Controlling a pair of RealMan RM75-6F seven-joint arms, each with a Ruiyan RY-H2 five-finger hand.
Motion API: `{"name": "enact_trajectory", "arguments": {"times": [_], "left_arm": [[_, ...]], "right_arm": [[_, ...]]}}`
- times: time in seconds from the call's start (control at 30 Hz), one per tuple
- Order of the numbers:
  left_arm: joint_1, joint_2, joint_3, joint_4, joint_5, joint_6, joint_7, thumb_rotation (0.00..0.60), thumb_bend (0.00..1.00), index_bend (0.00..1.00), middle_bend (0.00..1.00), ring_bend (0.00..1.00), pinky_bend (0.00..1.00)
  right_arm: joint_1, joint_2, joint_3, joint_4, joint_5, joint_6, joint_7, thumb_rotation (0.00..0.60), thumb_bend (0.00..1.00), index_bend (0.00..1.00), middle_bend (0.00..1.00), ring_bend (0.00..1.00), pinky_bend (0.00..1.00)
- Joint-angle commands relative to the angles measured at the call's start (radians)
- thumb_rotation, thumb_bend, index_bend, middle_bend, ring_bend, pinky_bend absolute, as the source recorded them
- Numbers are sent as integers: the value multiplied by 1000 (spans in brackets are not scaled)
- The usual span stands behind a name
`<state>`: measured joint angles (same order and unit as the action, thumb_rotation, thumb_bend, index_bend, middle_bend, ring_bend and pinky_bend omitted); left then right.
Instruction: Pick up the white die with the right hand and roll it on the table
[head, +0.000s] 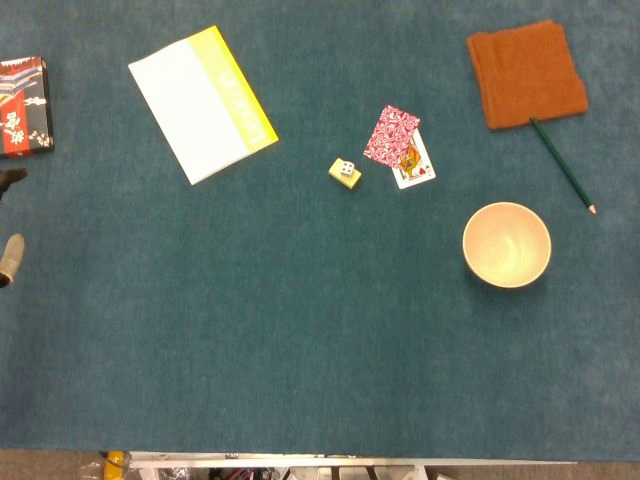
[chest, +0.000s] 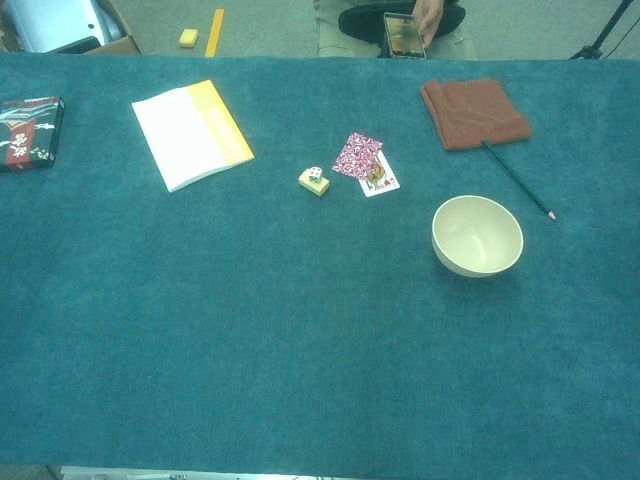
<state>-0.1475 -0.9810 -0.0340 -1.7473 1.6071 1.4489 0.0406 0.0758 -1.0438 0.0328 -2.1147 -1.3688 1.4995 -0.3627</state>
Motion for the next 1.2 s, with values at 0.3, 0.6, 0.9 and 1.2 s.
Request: {"name": "enact_trajectory", "arguments": {"times": [0.3,0.6,0.9,1.2], "left_arm": [[3,6,5,-5,-2,8,-4,600,410,183,271,173,150],[7,14,13,-12,7,17,-7,600,410,183,271,173,150],[16,32,21,-32,26,37,2,600,410,183,271,173,150],[29,46,29,-48,42,61,16,600,410,183,271,173,150]], "right_arm": [[35,11,29,-9,11,-46,5,600,294,421,305,100,105],[192,6,132,-13,136,-231,5,600,294,421,305,100,105],[471,-132,262,98,434,-468,-67,600,294,421,305,100,105],[681,-305,271,242,659,-534,-185,600,292,421,305,100,105]]}}
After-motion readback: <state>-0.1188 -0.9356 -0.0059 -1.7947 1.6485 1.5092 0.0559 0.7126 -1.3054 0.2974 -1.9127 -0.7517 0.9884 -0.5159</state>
